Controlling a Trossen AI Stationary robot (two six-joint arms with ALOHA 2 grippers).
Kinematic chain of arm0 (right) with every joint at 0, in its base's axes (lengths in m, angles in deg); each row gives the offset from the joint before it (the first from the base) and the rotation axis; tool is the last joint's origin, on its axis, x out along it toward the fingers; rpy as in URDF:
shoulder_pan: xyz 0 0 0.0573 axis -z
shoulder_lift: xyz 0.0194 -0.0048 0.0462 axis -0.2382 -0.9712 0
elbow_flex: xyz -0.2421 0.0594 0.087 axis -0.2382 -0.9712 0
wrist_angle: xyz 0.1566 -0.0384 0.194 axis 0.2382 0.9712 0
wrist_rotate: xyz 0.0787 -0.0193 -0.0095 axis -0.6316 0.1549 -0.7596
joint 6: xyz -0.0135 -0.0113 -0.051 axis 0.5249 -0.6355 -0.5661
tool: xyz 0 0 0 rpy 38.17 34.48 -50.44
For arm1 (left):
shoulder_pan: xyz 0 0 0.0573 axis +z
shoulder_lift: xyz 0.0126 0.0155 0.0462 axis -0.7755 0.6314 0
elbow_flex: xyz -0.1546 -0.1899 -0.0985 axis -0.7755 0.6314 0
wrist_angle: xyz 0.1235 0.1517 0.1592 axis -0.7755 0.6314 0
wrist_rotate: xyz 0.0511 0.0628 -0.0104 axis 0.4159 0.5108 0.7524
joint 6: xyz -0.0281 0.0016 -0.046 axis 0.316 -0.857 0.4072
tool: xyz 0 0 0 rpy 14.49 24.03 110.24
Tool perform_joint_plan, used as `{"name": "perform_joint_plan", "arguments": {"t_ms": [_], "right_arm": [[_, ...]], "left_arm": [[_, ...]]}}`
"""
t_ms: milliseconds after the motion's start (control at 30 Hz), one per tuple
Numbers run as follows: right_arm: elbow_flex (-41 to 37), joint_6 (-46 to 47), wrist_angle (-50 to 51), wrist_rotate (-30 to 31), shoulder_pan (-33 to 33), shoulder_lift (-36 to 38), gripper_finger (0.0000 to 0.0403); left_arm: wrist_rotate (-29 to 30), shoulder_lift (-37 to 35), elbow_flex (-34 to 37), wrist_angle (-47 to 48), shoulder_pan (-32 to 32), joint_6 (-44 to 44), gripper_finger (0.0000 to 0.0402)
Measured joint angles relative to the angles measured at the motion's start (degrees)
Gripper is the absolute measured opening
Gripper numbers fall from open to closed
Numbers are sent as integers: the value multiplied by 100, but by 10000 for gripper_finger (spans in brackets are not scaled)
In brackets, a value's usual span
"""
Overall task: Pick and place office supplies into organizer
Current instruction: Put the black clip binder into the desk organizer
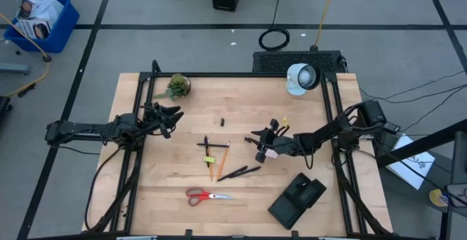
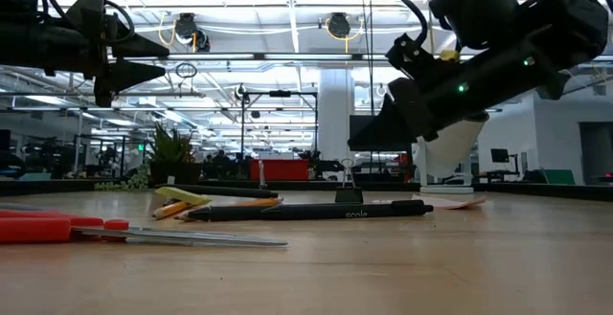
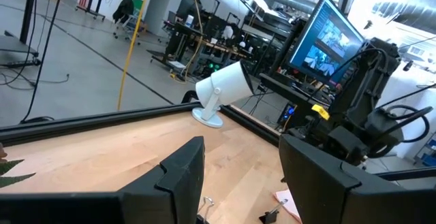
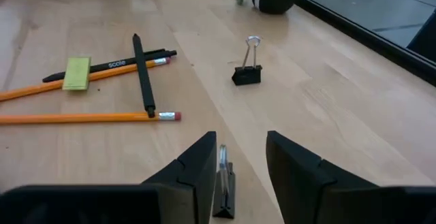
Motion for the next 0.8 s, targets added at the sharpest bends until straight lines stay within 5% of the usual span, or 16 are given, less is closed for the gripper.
{"name": "perform_joint_plan", "arguments": {"t_ms": [800], "right_arm": [[4,352,-280,-435,218,-399,115]], "left_arm": [[2,-1,0,0,0,7,196]]}}
